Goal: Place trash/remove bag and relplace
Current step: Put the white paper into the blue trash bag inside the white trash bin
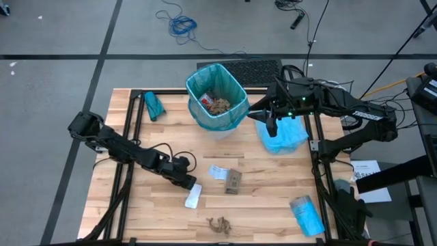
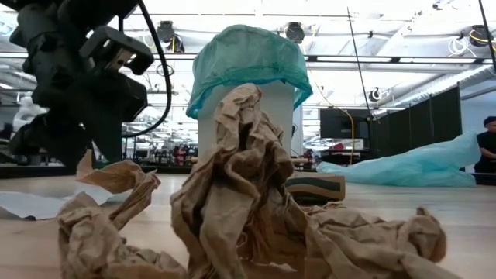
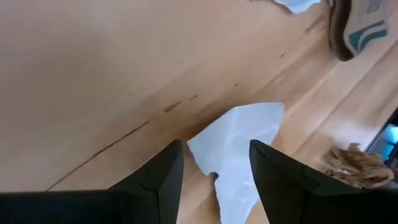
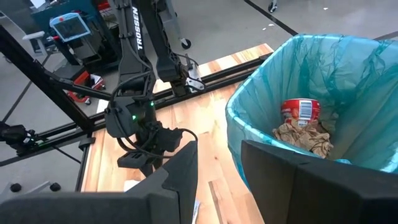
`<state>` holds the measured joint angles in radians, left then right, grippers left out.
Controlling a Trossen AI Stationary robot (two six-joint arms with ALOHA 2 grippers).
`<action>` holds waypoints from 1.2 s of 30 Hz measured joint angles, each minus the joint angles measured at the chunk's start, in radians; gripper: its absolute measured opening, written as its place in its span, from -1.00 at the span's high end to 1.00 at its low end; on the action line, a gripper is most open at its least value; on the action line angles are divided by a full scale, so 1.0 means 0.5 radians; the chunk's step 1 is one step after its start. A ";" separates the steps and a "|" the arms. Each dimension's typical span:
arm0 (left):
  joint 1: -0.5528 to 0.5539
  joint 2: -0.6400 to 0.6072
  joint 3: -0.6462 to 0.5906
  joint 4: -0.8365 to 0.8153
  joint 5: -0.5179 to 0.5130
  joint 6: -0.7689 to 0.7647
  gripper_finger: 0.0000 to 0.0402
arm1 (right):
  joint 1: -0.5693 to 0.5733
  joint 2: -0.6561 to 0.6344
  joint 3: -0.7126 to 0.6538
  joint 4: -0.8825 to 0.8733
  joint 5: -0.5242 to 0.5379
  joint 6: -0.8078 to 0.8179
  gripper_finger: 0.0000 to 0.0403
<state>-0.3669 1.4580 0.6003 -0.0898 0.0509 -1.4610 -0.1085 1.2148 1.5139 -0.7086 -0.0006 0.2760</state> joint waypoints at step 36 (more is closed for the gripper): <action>-0.049 0.122 0.000 0.236 -0.137 -0.085 0.97 | 0.000 0.001 0.000 -0.001 -0.002 -0.014 0.42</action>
<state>-0.3915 1.5188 0.6003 0.0282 -0.0174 -1.5033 -0.1085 1.2152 1.5139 -0.7092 -0.0013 0.2688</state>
